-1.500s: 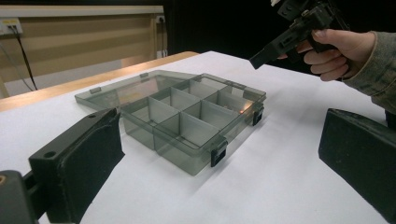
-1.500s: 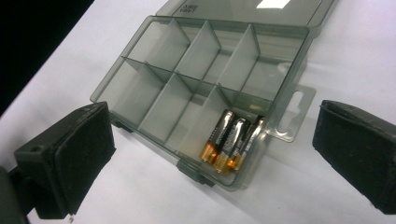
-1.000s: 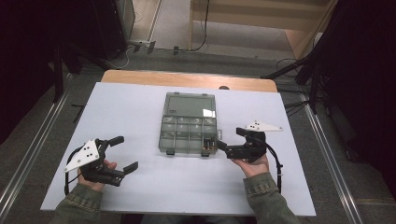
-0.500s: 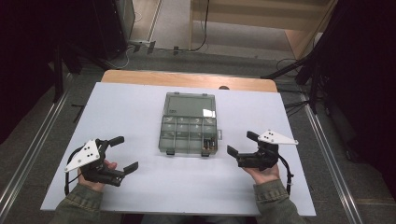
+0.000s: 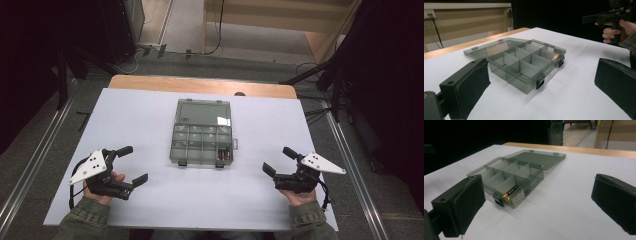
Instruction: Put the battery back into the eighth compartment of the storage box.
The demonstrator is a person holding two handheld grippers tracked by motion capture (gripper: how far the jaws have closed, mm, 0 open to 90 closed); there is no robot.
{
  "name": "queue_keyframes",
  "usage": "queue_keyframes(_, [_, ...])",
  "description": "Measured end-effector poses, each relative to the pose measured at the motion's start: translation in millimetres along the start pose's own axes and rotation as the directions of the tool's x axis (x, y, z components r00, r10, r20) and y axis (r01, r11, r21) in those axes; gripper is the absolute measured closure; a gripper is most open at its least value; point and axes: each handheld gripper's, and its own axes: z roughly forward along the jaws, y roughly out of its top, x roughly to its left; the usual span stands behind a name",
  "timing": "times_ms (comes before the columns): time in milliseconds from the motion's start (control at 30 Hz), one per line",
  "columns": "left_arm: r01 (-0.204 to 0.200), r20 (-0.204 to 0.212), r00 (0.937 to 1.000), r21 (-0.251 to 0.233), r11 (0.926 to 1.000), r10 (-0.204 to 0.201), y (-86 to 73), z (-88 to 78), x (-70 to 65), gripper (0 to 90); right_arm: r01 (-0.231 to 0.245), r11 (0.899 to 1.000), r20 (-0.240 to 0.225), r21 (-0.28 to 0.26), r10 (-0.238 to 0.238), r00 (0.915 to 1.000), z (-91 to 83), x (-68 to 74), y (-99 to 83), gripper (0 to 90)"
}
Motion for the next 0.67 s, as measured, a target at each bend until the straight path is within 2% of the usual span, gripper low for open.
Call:
queue_keyframes(100, [0.0, 0.0, 1.0, -0.001, 1.0, 0.0, 0.0, 0.0, -0.1, 0.0, -0.003, 0.999, 0.035, -0.035, 0.004, 0.9994, -8.4, -3.7, -5.9, 0.0])
queue_keyframes(167, [0.0, 0.0, 1.0, 0.001, 1.0, 0.0, 0.0, -0.1, -0.2, 0.0, -0.012, 0.999, 0.055, -0.033, 0.014, 0.9984, -13.8, -7.3, -10.3, 0.0])
queue_keyframes(267, [0.001, -0.001, 1.0, 0.0, 1.0, -0.001, 0.0, -0.2, -0.3, 0.0, -0.027, 0.999, 0.055, -0.033, 0.029, 0.9981, -20.2, -11.1, -16.0, 0.0])
queue_keyframes(433, [-0.001, -0.001, 1.0, 0.001, 1.0, 0.001, -0.1, -0.3, -0.7, 0.0, 0.025, 0.997, 0.095, -0.073, -0.018, 0.9953, -29.2, -12.3, -22.3, 0.0])
queue_keyframes(667, [0.0, -0.002, 1.0, 0.004, 1.0, 0.0, -0.2, -0.1, -0.7, 0.0, 0.04, 0.998, 0.122, -0.049, -0.034, 0.9919, -24.6, -8.8, -26.2, 0.0])
